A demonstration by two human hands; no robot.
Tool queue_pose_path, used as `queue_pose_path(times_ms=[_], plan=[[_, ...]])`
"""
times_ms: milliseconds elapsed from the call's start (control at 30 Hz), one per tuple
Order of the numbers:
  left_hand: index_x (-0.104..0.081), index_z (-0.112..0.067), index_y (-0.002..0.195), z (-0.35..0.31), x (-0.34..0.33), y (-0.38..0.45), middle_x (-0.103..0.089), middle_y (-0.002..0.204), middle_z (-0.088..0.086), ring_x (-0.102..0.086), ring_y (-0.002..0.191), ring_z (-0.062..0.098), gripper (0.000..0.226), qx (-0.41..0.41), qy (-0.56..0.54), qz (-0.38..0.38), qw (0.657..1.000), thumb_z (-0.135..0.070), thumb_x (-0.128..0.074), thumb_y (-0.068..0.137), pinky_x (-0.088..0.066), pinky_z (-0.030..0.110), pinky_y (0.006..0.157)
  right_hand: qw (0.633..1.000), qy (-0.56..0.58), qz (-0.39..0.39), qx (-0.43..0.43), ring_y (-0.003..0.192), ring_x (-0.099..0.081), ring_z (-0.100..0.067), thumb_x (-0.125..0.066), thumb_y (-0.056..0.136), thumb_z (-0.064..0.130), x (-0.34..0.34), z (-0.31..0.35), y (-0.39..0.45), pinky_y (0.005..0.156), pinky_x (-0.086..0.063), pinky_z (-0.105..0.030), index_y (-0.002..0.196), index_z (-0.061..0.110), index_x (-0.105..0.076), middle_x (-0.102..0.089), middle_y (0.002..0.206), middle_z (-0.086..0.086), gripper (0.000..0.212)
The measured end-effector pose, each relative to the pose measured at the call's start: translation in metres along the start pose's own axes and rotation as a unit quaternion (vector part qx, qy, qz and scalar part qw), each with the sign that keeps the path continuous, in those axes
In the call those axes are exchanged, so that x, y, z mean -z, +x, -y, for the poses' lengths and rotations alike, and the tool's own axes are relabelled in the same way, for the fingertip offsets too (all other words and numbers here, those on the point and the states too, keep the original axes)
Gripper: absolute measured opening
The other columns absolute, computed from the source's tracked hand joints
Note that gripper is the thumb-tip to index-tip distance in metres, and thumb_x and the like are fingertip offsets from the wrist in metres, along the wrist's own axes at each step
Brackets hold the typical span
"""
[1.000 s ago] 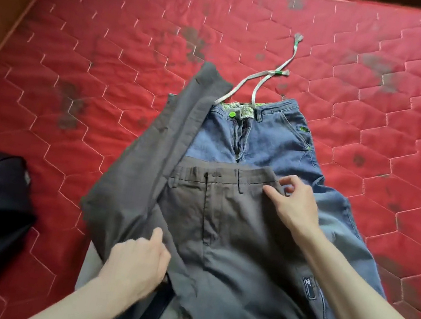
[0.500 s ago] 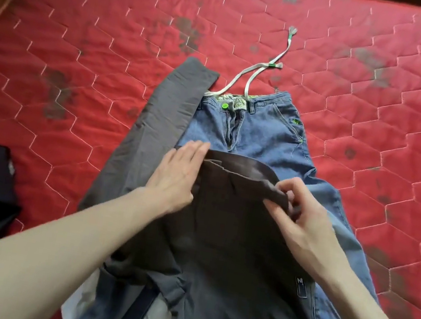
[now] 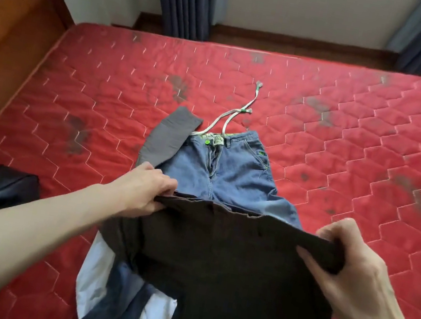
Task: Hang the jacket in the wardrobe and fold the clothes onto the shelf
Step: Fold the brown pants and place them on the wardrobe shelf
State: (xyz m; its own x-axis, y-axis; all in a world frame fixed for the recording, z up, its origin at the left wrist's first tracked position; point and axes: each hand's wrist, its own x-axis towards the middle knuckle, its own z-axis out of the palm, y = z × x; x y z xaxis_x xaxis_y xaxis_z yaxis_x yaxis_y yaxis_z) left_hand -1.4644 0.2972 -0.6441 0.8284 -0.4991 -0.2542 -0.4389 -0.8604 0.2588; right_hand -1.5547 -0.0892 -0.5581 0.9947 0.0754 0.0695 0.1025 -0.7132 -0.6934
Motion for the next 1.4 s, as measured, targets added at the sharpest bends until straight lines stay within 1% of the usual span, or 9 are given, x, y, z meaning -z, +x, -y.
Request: queue_pose_path(times_ms=[100,233,333,467,600,733,900,1200,1400], plan=[[-0.040,-0.028,0.083,-0.035,0.058,-0.035,-0.052,0.073,-0.010,-0.056,0.071,0.027,0.024,0.035,-0.100,-0.037,0.994,-0.024,-0.064,0.080,-0.040,0.038,0.066,1.000,0.016,0.021,-0.010,0.054,-0.053,-0.011,-0.086,0.080,0.004,0.066,0.037,-0.019,0.051,-0.040,-0.014,0.099,0.034,-0.051,-0.059,0.074,0.006,0.049],[-0.057,-0.025,0.084,-0.090,0.153,-0.080,-0.059,0.066,-0.011,-0.052,0.059,0.004,0.017,0.071,-0.220,-0.116,0.966,-0.020,-0.073,0.081,-0.044,0.033,0.060,0.999,-0.014,0.046,-0.008,0.049,-0.046,-0.005,-0.091,0.075,0.018,0.168,0.099,-0.049,0.050,-0.037,-0.014,0.098,0.031,-0.065,-0.052,0.060,0.009,0.037],[-0.072,-0.025,0.082,-0.133,0.224,-0.117,-0.070,0.070,-0.008,-0.067,0.066,0.012,0.013,0.077,-0.308,-0.167,0.933,-0.015,-0.080,0.079,-0.055,0.039,0.065,0.999,0.009,0.049,0.009,0.059,-0.061,-0.008,-0.084,0.082,0.039,0.242,0.150,-0.072,0.057,-0.047,-0.020,0.088,0.030,-0.072,-0.064,0.066,0.008,0.017],[-0.078,-0.017,0.093,-0.189,0.302,-0.157,-0.078,0.083,0.008,-0.076,0.081,0.033,0.017,0.071,-0.432,-0.239,0.867,-0.009,-0.088,0.081,-0.063,0.049,0.075,0.995,-0.076,-0.034,0.052,0.071,-0.064,-0.012,-0.068,0.097,0.042,0.316,0.185,-0.095,0.063,-0.049,-0.029,0.084,0.032,-0.072,-0.061,0.084,0.010,0.017],[-0.080,-0.009,0.100,-0.245,0.351,-0.178,-0.081,0.094,0.009,-0.077,0.090,0.023,0.019,0.057,-0.557,-0.276,0.782,-0.005,-0.084,0.082,-0.063,0.031,0.080,0.963,-0.206,-0.169,0.040,0.066,-0.068,-0.013,-0.069,0.096,0.052,0.367,0.195,-0.127,0.055,-0.054,-0.039,0.090,0.029,-0.081,-0.069,0.079,0.015,0.027],[-0.082,-0.011,0.095,-0.293,0.378,-0.177,-0.081,0.090,0.005,-0.077,0.082,0.017,0.014,0.046,-0.579,-0.295,0.759,-0.014,-0.085,0.081,-0.063,0.028,0.074,0.939,-0.262,-0.223,0.031,0.056,-0.064,-0.010,-0.058,0.091,0.061,0.413,0.207,-0.158,0.054,-0.045,-0.029,0.083,0.024,-0.079,-0.067,0.066,0.009,0.043],[-0.081,-0.012,0.093,-0.348,0.412,-0.159,-0.081,0.092,0.005,-0.076,0.082,0.015,0.014,0.015,-0.582,-0.321,0.747,-0.015,-0.086,0.080,-0.063,0.027,0.073,0.974,-0.118,-0.187,0.053,0.072,-0.069,-0.002,-0.072,0.093,0.025,0.475,0.212,-0.170,0.060,-0.047,-0.012,0.091,0.021,-0.078,-0.072,0.080,0.013,0.008],[-0.078,-0.010,0.098,-0.477,0.459,-0.116,-0.081,0.091,0.002,-0.076,0.081,0.009,0.011,-0.020,-0.572,-0.325,0.753,-0.014,-0.079,0.088,-0.058,0.018,0.068,0.966,0.117,-0.229,0.003,0.053,-0.064,-0.004,-0.084,0.085,0.026,0.593,0.132,-0.148,0.045,-0.046,-0.015,0.082,0.016,-0.074,-0.071,0.066,0.004,0.015],[-0.077,-0.007,0.105,-0.560,0.475,-0.081,-0.081,0.097,0.007,-0.077,0.087,0.015,0.025,-0.007,-0.583,-0.368,0.724,-0.021,-0.081,0.085,-0.060,0.022,0.070,0.950,0.196,-0.241,0.036,0.068,-0.071,-0.003,-0.078,0.092,0.023,0.669,0.081,-0.123,0.060,-0.053,-0.014,0.080,0.024,-0.078,-0.078,0.076,0.009,0.012]])
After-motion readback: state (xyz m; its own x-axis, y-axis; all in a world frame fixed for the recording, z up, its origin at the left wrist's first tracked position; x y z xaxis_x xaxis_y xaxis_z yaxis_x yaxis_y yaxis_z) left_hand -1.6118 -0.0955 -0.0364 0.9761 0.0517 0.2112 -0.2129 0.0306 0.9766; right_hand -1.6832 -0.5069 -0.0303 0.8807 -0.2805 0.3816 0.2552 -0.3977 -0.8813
